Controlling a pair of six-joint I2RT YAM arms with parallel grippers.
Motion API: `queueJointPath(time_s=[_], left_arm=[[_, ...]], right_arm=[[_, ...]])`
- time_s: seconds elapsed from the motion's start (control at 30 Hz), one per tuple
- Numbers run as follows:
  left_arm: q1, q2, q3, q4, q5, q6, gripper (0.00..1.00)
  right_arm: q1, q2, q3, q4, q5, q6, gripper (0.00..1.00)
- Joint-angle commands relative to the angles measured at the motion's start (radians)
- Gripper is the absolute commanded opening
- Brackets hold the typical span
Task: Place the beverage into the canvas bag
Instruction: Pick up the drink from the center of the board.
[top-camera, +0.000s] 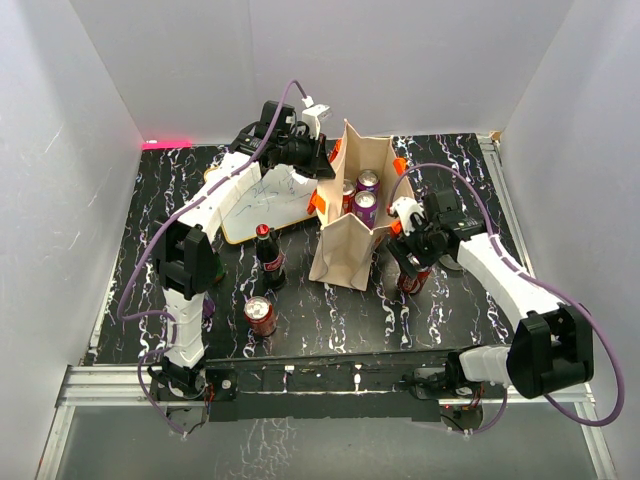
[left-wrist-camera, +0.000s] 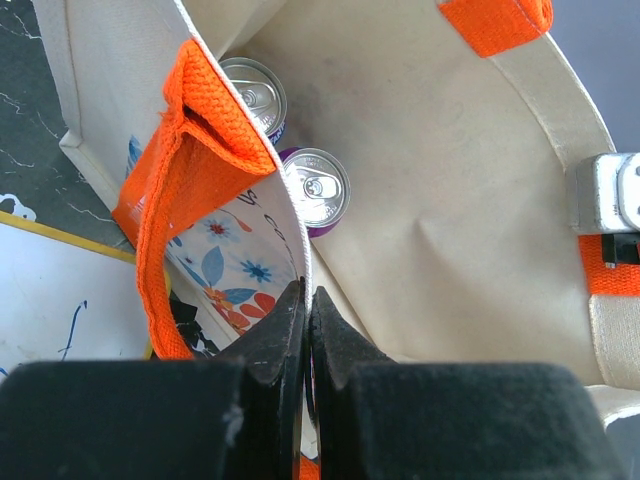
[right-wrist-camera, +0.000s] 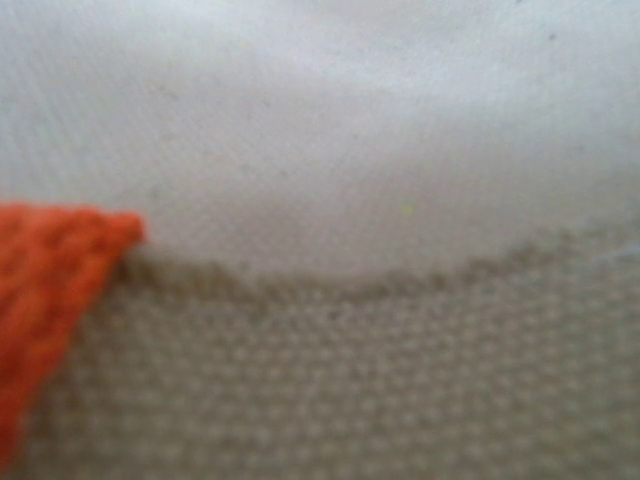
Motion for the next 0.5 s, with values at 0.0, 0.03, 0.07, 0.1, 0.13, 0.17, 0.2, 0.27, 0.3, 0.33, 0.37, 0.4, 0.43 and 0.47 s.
queueJointPath(time_s=[0.0,0.03,0.07,0.1,0.13,0.17,0.2,0.27,0.3,0.33,0.37,0.4,0.43,0.47], left_arm=[[-0.008,-0.042,0.016,0.033,0.006,0.012,0.0],[-0.01,-0.042,0.017,0.033,0.008,0.012,0.0],[-0.01,-0.042,0.016,0.033,0.007,0.012,0.0],[-0.011,-0.043,0.016,0.032,0.006,0.011,0.0],[-0.011,-0.043,0.016,0.032,0.007,0.011,0.0],[-0.012,-0.045,0.016,0.032,0.007,0.012,0.0],[-0.012,-0.044,0.017,0.031,0.007,0.012,0.0],[-0.011,-0.045,0.016,0.031,0.007,0.015,0.0],[-0.013,-0.044,0.016,0.031,0.006,0.015,0.0],[-0.014,-0.044,0.017,0.031,0.006,0.015,0.0],[-0.014,-0.044,0.019,0.031,0.006,0.016,0.0],[-0.014,-0.044,0.02,0.031,0.004,0.018,0.0],[-0.015,-0.043,0.022,0.031,0.003,0.018,0.0],[-0.015,-0.043,0.022,0.031,0.003,0.016,0.0]], right_arm=[[-0.009,-0.043,-0.036,-0.009,0.001,-0.037,0.82],[-0.009,-0.044,-0.04,-0.009,0.004,-0.037,0.82],[-0.009,-0.044,-0.043,-0.01,0.008,-0.037,0.82],[-0.011,-0.043,-0.043,-0.012,0.009,-0.036,0.82],[-0.013,-0.042,-0.044,-0.012,0.009,-0.036,0.82],[-0.014,-0.042,-0.044,-0.012,0.008,-0.038,0.82],[-0.014,-0.044,-0.043,-0.012,0.005,-0.04,0.81],[-0.016,-0.047,-0.044,-0.012,0.0,-0.043,0.78],[-0.017,-0.048,-0.044,-0.012,-0.003,-0.044,0.75],[-0.018,-0.051,-0.043,-0.012,-0.005,-0.045,0.71],[-0.018,-0.055,-0.043,-0.014,-0.008,-0.044,0.67],[-0.021,-0.06,-0.035,-0.02,-0.012,-0.045,0.62],[-0.02,-0.065,-0.027,-0.026,-0.017,-0.045,0.56],[-0.02,-0.072,-0.018,-0.032,-0.024,-0.044,0.51]])
